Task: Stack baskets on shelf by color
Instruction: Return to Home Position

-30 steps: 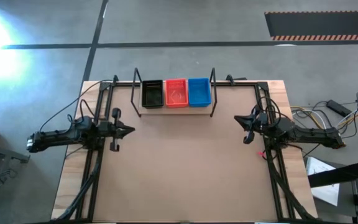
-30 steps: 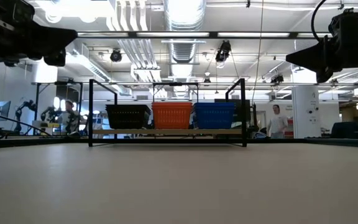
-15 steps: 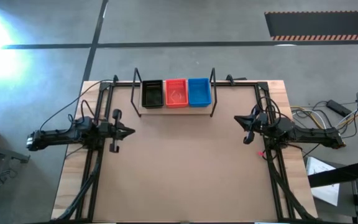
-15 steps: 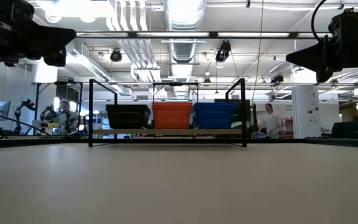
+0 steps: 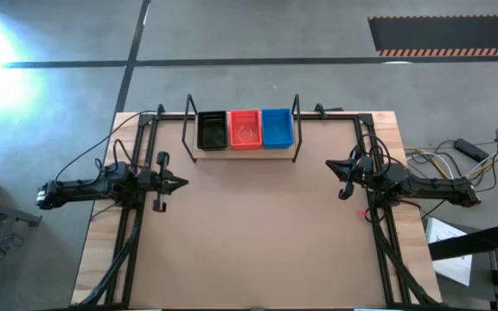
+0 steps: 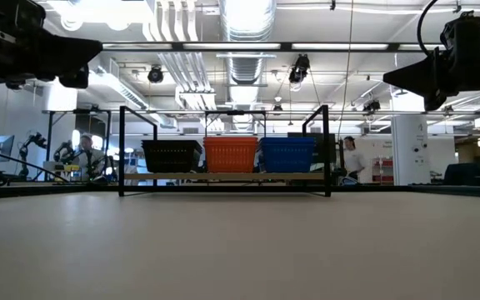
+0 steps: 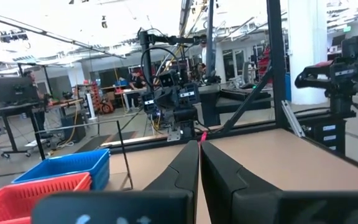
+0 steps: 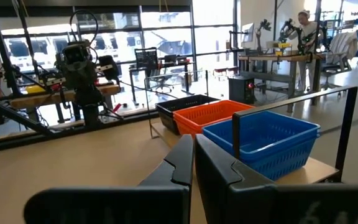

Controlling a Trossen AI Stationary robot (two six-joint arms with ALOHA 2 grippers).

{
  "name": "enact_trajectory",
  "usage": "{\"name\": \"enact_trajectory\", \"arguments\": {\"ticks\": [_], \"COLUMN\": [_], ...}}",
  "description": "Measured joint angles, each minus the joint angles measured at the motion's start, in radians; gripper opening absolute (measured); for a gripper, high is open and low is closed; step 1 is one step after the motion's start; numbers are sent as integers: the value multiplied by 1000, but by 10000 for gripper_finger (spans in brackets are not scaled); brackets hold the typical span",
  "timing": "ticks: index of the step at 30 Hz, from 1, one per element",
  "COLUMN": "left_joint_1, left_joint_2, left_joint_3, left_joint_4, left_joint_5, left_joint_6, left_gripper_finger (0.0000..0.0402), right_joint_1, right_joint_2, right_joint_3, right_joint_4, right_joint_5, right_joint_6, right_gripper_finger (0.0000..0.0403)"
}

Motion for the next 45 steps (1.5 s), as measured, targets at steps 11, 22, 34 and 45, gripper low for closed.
{"name": "enact_trajectory", "arguments": {"ticks": [11, 22, 34, 45], "left_joint_1": [0, 0, 0, 0], "left_joint_2": [53, 122, 158, 48], "left_joint_3": [0, 0, 0, 0], "left_joint_4": [-41, -58, -56, -55], "left_joint_5": [-53, -98, -98, -97], "left_joint_6": [38, 28, 29, 29], "left_gripper_finger": [0, 0, 0, 0], "right_joint_1": [0, 0, 1, 1], "right_joint_2": [0, 0, 0, 0], "right_joint_3": [0, 0, 0, 0], "right_joint_4": [0, 0, 0, 0], "right_joint_5": [0, 0, 0, 0], "right_joint_6": [0, 0, 0, 0], "right_gripper_finger": [9, 9, 9, 9]}}
